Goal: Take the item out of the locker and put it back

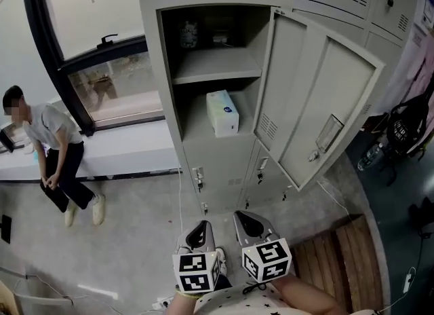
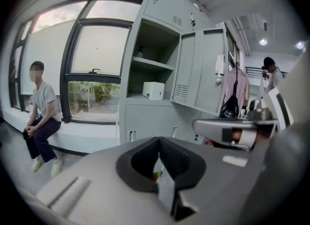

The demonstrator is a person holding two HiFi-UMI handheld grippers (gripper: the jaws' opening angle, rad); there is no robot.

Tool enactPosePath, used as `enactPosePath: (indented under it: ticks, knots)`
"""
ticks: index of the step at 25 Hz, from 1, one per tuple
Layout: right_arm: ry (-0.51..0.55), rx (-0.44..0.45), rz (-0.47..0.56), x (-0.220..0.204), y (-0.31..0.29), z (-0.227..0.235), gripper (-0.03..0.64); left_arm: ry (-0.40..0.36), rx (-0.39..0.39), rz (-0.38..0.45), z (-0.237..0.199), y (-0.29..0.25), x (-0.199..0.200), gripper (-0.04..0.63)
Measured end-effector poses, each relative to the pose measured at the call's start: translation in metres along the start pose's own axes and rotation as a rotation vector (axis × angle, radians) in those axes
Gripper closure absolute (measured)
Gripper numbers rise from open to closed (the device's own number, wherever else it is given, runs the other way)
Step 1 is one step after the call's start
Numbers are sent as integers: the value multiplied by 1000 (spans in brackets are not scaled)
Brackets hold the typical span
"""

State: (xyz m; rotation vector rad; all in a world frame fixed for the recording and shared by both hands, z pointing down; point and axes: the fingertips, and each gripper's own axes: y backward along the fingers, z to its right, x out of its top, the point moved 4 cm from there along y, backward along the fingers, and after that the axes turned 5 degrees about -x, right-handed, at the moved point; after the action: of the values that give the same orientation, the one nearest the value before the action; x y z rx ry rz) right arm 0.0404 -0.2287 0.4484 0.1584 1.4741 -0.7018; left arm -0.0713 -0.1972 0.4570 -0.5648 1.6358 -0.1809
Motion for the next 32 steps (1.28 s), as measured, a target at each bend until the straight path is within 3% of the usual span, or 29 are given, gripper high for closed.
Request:
enactPosePath:
  ticks: [5, 10, 12, 17, 25, 28, 32]
  knots:
    - [36, -78, 39, 50, -81, 26, 608, -5, -23, 10, -33, -56, 43, 588]
    - [39, -126, 53, 87, -153, 54, 329, -13, -53, 15, -56, -102, 75, 588]
    - [46, -160, 95, 102, -176, 66, 271, -13, -59, 16, -63, -116, 83, 588]
    - [54, -220, 146, 128, -223, 91, 206, -14, -74, 3, -74, -138, 92, 588]
    - [71, -249, 109, 139, -263, 95, 164, 3, -82, -24, -86, -158, 93, 588]
    - [61, -253, 108, 140, -267, 95, 219, 11, -81, -28, -88, -162, 92, 588]
    - [64, -245, 109, 139, -262, 95, 241, 7, -86, -34, -85, -160, 91, 588]
